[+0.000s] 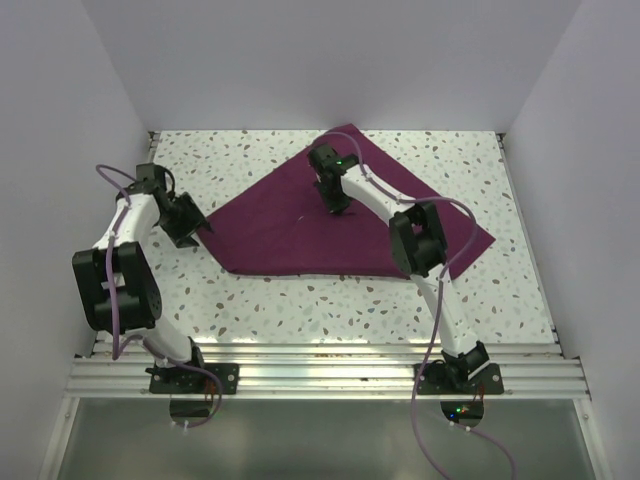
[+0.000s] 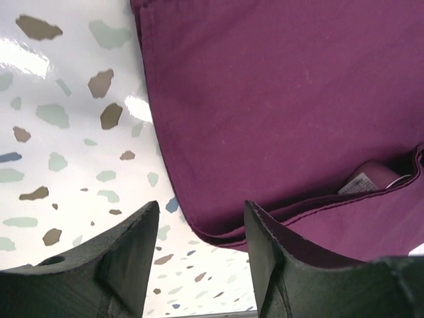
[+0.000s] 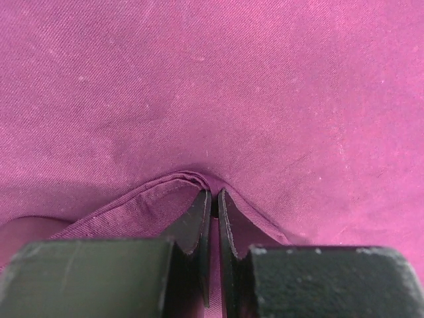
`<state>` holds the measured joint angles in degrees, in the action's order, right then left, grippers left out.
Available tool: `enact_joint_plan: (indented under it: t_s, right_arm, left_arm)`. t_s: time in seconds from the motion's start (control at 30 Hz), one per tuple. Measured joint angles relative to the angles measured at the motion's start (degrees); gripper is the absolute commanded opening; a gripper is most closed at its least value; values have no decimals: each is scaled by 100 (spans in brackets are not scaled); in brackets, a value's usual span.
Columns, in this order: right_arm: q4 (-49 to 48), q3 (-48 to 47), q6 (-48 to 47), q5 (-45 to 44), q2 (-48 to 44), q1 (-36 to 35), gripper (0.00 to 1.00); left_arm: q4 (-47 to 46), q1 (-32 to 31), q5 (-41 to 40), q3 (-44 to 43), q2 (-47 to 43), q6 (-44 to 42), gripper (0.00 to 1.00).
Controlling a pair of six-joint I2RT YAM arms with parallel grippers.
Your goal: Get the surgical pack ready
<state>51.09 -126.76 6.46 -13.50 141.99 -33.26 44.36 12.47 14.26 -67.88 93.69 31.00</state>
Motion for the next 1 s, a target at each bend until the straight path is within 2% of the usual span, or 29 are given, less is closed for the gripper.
enact_joint_plan:
  t_s: [0.47,0.7,1.0]
  right_arm:
    - [90,-197,-28,103,116,33,0]
    - [87,-201,-48,133,120,39,0]
    - [131,-280,-31,304,157,74,0]
  left_arm:
    - [-20,533,-151,-796,994,-275,59]
    - [-116,551,26,-1178,1779,-474,56]
    - [-273,551,352,-1290,2188,-599,53]
